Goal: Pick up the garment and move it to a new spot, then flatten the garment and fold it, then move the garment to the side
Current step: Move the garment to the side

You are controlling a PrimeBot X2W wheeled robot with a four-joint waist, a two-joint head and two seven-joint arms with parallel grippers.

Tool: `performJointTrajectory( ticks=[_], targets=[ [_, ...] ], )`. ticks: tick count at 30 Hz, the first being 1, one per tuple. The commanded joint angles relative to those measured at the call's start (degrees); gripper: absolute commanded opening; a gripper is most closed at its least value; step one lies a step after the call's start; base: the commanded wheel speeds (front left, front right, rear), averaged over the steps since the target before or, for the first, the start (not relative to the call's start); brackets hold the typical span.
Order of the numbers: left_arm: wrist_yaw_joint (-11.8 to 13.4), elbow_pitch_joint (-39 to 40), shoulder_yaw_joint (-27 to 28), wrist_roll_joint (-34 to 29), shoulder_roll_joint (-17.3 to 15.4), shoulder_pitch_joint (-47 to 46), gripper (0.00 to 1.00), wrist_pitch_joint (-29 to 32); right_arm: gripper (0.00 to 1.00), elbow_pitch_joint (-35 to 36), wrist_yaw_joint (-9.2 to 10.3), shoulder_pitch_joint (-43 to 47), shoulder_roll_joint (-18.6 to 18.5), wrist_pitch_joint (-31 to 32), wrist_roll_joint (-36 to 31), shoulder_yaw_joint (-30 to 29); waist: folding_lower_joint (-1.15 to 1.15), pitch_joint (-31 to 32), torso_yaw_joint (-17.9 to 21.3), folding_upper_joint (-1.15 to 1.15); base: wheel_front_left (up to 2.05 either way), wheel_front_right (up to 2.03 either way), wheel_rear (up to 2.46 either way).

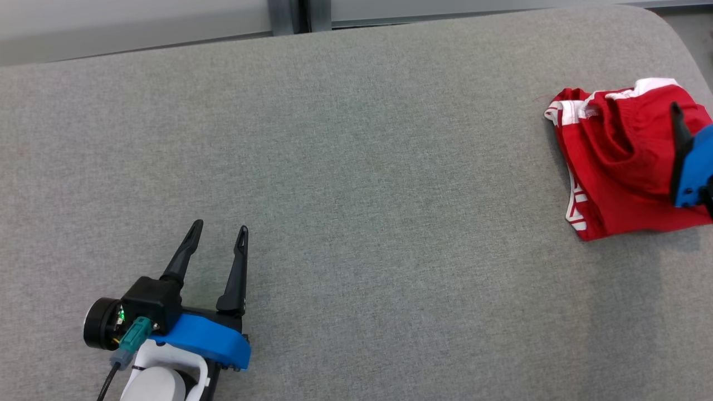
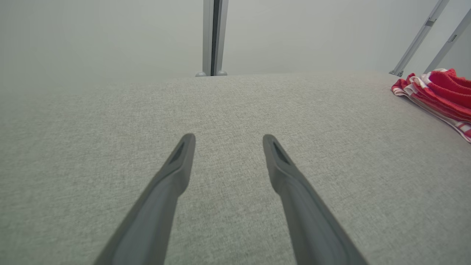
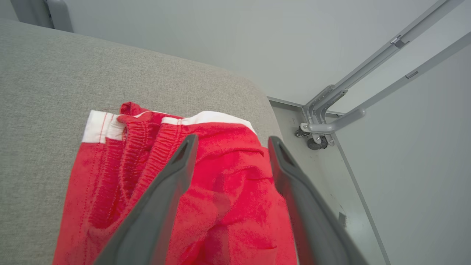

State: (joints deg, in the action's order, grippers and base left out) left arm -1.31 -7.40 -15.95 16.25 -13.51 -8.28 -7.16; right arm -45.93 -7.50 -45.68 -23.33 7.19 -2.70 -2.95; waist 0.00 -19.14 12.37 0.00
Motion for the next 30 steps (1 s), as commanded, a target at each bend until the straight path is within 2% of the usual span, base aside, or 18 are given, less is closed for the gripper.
performJointTrajectory(
  ticks=[1,8,15,24,28,30],
  targets=[
    [0.07,-0.3,-0.06,0.34,-0.02,-0.66,1.0,-0.34,1.0,-0.19,0.01,-1.32,0.78,-0.87,-0.54,0.6,0.0,0.43,-0.03,0.0,0.0,0.0,0.0],
    [0.63,-2.42,0.94,2.0,0.98,-1.02,1.0,-2.03,1.0,0.28,0.01,-1.22,4.09,-5.59,0.44,2.77,0.0,4.05,-1.19,0.0,0.0,0.0,0.0],
    [1.24,-6.69,2.68,4.63,2.49,0.36,1.0,-4.64,1.0,1.93,0.01,4.09,9.04,-11.86,0.48,2.66,0.0,9.63,-4.32,0.0,0.0,0.0,0.0],
    [2.29,-11.42,4.59,6.85,3.85,4.25,1.0,-6.69,1.0,9.73,0.01,20.22,18.49,-19.15,-3.03,-4.6,0.0,14.68,-9.4,0.0,0.0,0.0,0.0],
    [2.1,-12.29,4.69,7.57,4.4,5.91,1.0,-7.03,1.0,14.93,0.01,28.09,20.29,-20.76,-3.45,-6.83,0.0,15.77,-11.24,0.0,0.0,0.0,0.0],
    [1.92,-12.49,4.65,7.85,4.51,6.72,1.0,-7.17,1.0,16.92,0.01,31.64,20.47,-21.26,-0.16,-4.78,0.0,16.23,-11.97,0.0,0.0,0.0,0.0]
  ],
)
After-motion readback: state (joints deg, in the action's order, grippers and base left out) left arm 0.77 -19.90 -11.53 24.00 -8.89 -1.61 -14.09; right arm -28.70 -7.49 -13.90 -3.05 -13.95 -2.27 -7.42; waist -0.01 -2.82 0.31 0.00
